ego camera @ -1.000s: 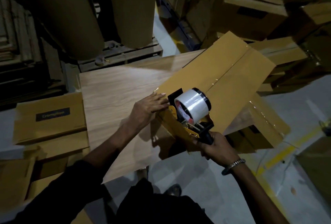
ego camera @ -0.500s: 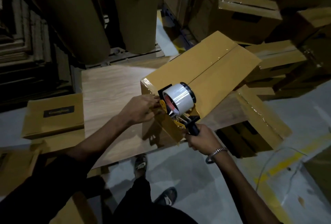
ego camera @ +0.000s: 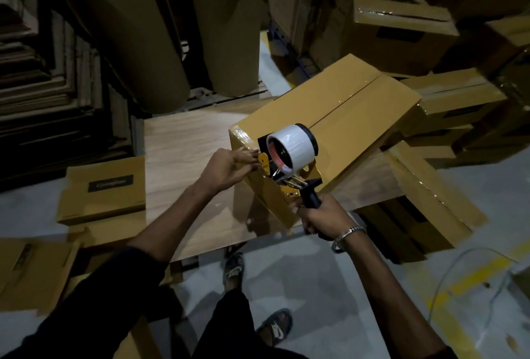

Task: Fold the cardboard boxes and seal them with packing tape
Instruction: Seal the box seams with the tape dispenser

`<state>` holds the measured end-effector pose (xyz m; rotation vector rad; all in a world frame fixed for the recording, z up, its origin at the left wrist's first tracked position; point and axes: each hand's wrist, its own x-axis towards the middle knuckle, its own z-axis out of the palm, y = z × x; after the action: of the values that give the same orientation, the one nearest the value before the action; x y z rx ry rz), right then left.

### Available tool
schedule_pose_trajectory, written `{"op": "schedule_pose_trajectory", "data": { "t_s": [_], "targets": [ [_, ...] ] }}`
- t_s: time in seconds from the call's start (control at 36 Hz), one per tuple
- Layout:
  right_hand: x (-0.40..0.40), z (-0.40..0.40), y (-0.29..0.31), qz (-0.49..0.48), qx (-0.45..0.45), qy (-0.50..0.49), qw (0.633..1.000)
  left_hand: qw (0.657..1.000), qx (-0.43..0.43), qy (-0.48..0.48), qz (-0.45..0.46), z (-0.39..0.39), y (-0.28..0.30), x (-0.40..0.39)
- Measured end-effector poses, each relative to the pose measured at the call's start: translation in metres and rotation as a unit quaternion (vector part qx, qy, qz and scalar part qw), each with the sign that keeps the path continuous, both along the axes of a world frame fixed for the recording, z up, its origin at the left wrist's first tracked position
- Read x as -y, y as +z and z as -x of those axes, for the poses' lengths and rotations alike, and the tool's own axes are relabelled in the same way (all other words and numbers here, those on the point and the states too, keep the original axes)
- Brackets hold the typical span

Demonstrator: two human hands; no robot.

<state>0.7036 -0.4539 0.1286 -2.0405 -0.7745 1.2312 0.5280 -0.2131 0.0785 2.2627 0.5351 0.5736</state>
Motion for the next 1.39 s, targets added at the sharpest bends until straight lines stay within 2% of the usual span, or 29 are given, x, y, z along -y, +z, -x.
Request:
{"op": "schedule_pose_trajectory", "data": {
  "t_s": [0.14,0.33,0.44,0.56,0.67,0.83,1.08,1.17,1.39],
  "targets": [
    [0.009,0.004,0.0,0.002,0.06,0.007,0.998,0.997,0.031,0.071,-0.013,-0.005,-0.009,0.005],
    [0.055,-0.006,0.002,0.01,0.078,0.002,0.997,0.997,0.056,0.05,0.004,-0.008,-0.009,0.012],
    [0.055,-0.003,0.006,0.013,0.074,0.002,0.997,0.996,0.022,0.051,-0.066,-0.007,-0.005,0.012],
    [0.053,-0.002,0.009,0.014,0.074,0.008,0.997,0.983,-0.037,-0.024,-0.18,-0.015,-0.003,0.032],
    [0.058,-0.002,0.007,0.009,0.078,0.006,0.997,0.994,-0.021,-0.032,-0.105,-0.019,-0.015,0.04],
    [0.073,-0.003,0.005,0.005,0.08,0.012,0.997,0.994,0.038,-0.037,-0.091,-0.014,-0.013,0.039],
    [0.105,-0.006,0.006,0.015,0.062,-0.005,0.998,0.999,0.029,-0.027,-0.034,-0.015,-0.016,0.044],
    [0.104,-0.004,0.004,0.014,0.068,-0.004,0.998,0.998,0.023,-0.021,-0.051,-0.014,-0.012,0.048],
    [0.127,-0.002,0.001,0.007,0.085,-0.013,0.996,0.997,0.07,0.02,-0.026,-0.019,-0.022,0.052]
  ]
}}
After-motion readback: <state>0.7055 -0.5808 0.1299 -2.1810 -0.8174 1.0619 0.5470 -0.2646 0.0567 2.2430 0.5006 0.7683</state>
